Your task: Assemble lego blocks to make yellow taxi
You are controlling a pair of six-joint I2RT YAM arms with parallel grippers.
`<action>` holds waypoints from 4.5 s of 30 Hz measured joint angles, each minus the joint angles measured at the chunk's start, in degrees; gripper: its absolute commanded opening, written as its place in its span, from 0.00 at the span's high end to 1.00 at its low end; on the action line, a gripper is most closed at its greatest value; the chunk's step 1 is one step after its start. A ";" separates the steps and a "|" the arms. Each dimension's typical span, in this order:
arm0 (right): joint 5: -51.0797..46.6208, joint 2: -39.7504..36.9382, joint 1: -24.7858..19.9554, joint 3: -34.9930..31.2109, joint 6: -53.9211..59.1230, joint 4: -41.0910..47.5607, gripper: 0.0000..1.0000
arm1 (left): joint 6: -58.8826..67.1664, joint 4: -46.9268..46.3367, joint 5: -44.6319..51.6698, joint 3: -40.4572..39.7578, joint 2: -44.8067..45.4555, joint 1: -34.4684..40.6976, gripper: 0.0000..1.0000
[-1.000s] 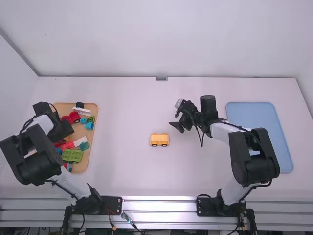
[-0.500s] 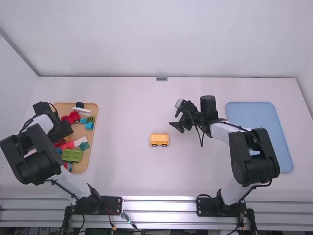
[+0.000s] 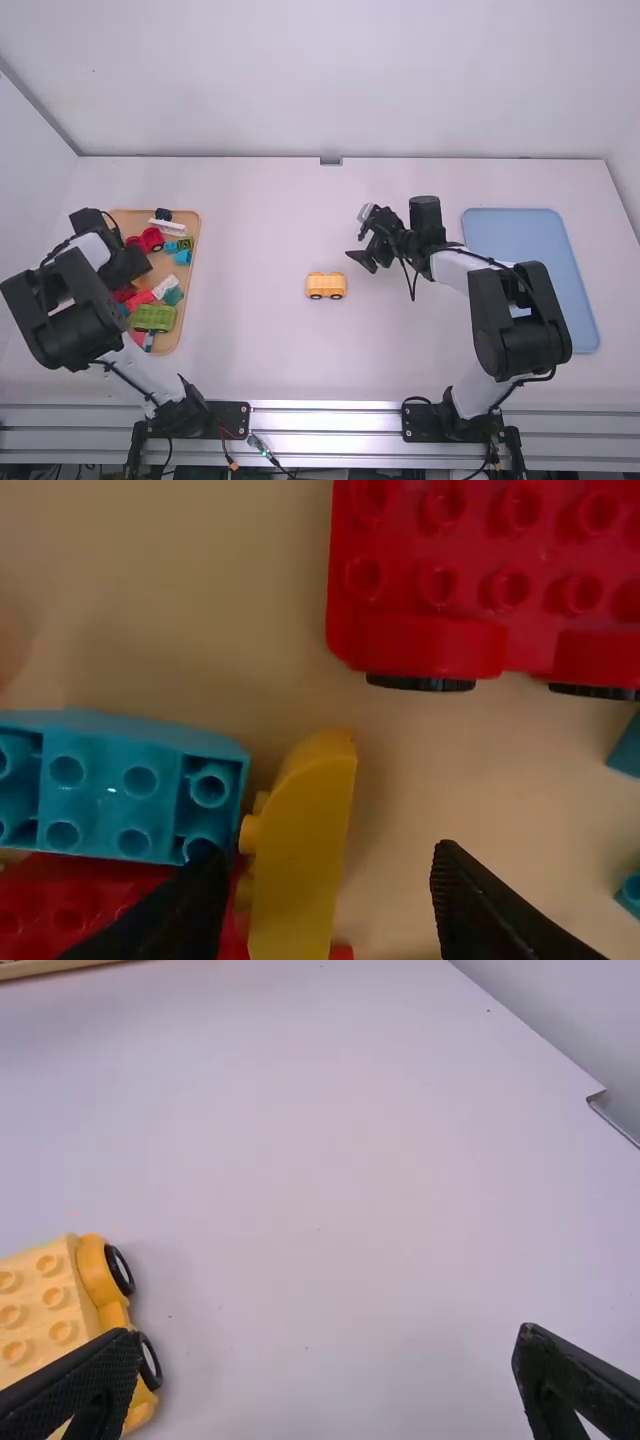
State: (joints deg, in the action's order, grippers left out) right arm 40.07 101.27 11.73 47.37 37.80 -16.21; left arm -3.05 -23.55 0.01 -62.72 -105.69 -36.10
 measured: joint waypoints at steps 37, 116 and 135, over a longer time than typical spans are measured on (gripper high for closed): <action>-1.49 0.00 0.00 0.02 -0.11 -0.04 0.01 | -0.15 9.97 -1.38 7.17 0.04 0.00 0.67; 8.04 20.28 12.44 8.79 -69.22 -58.16 0.18 | 12.00 73.33 22.29 28.59 13.88 48.78 0.98; 5.60 20.28 13.77 8.79 -71.14 -58.21 0.75 | 12.55 72.22 17.73 28.61 13.88 50.62 0.55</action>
State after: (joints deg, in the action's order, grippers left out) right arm 45.67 121.56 25.50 56.16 -33.34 -74.41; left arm 9.50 48.66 17.74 -34.11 -91.81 14.52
